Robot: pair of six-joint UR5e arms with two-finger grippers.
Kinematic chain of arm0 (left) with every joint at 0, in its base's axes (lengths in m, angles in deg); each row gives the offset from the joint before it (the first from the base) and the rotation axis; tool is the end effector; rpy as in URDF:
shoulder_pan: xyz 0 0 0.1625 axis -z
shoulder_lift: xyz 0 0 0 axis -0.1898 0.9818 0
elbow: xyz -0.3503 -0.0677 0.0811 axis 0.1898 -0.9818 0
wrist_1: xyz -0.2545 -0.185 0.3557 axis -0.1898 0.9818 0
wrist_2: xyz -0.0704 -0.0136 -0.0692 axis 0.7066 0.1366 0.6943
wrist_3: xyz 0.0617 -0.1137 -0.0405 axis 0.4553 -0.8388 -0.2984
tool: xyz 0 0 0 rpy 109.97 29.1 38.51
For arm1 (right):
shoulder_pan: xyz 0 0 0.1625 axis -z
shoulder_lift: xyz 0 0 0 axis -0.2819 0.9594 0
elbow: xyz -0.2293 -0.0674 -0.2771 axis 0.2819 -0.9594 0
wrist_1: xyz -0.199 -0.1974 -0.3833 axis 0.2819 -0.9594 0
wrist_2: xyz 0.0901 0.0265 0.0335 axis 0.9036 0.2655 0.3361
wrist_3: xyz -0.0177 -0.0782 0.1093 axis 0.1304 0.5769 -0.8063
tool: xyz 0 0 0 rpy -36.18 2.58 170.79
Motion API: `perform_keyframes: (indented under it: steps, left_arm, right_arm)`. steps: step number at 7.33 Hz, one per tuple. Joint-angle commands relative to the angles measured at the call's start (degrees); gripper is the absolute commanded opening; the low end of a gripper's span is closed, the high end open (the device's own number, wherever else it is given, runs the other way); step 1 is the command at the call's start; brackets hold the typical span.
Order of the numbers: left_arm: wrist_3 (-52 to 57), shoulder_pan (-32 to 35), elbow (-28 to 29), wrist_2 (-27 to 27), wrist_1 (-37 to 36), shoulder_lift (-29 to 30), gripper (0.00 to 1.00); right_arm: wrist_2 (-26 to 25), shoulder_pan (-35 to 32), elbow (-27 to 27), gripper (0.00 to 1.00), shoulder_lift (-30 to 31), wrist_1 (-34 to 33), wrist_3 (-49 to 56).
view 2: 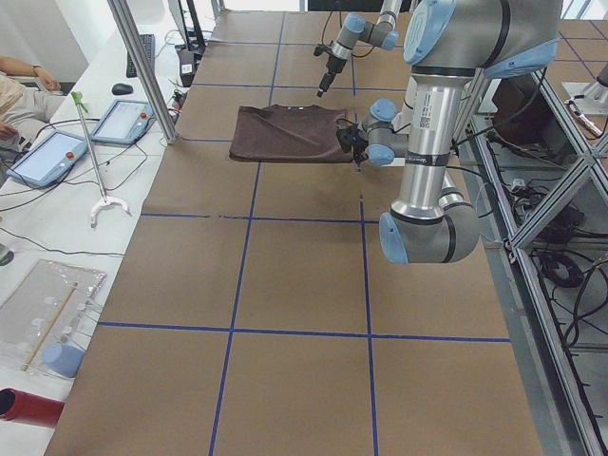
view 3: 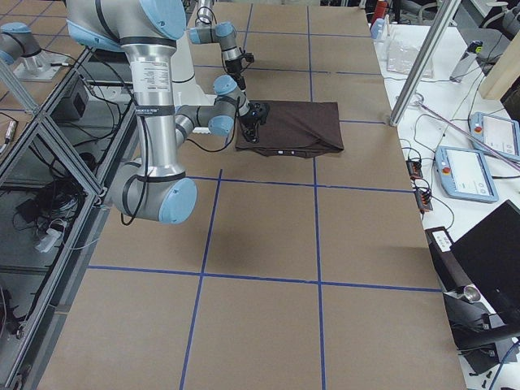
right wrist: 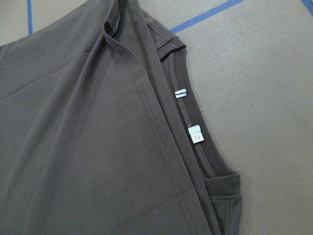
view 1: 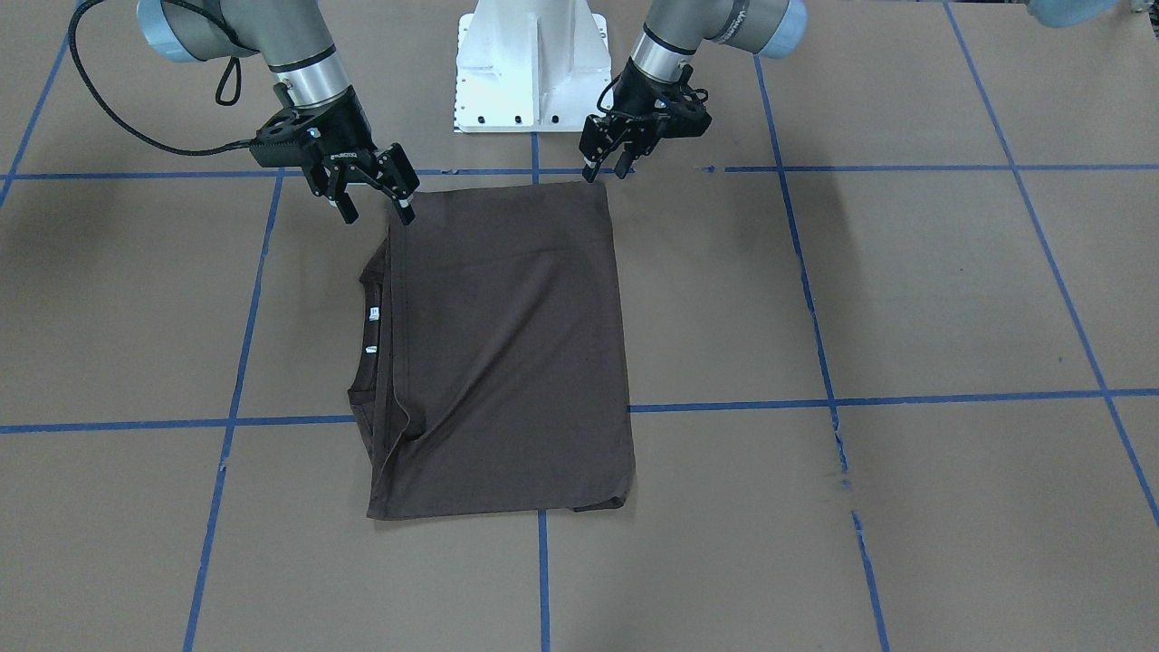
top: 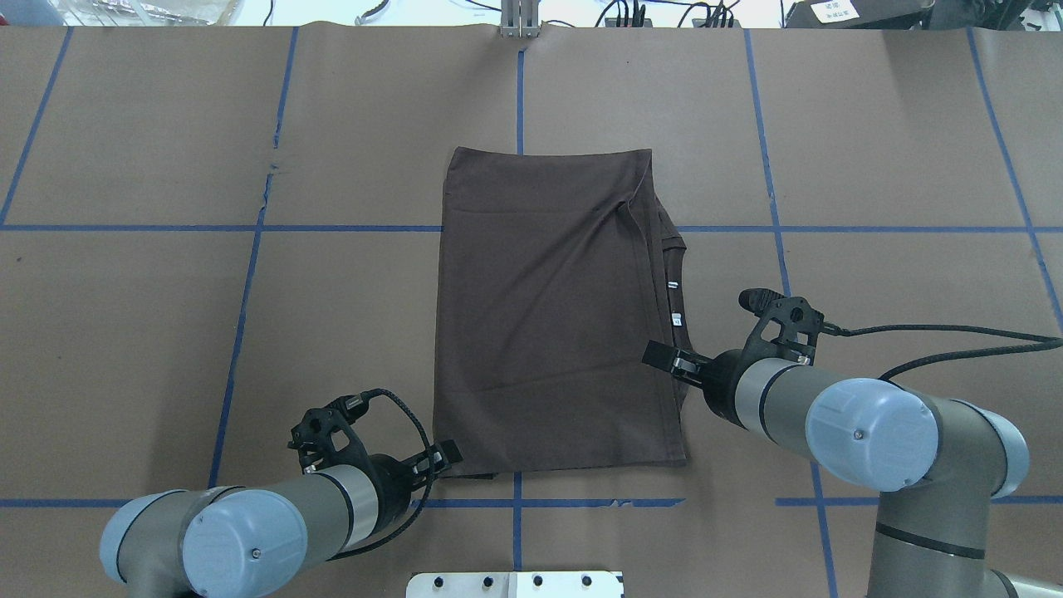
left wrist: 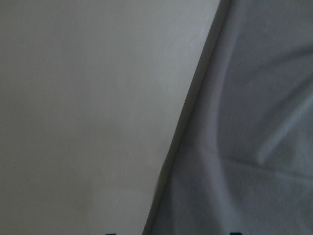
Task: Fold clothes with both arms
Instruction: 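Move both grippers down to the shirt's edge nearest the robot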
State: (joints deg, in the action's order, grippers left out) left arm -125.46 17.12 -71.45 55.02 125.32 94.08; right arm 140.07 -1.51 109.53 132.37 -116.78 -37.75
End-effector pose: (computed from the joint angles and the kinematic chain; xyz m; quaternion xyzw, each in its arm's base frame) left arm 0.6122 -0.2251 0.2001 -0.0037 0.5540 -0.2564 0.7920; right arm -0.5099 -0.3264 0.2489 0.1115 -0.4906 0.2271 0.8338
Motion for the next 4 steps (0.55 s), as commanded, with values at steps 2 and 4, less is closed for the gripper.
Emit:
perform_keyframes:
  steps: [2, 4]
  left_arm:
    - [1.4, 0.5, 0.8, -0.5, -0.3, 1.1, 0.67]
    - [3.7, 1.3, 1.5, -0.5, -0.2, 1.2, 0.67]
  right_arm:
    - [-0.9, 0.5, 0.0, 0.99, -0.1, 0.0, -0.2]
    - [-1.1, 0.6, 0.0, 0.99, -0.1, 0.0, -0.2]
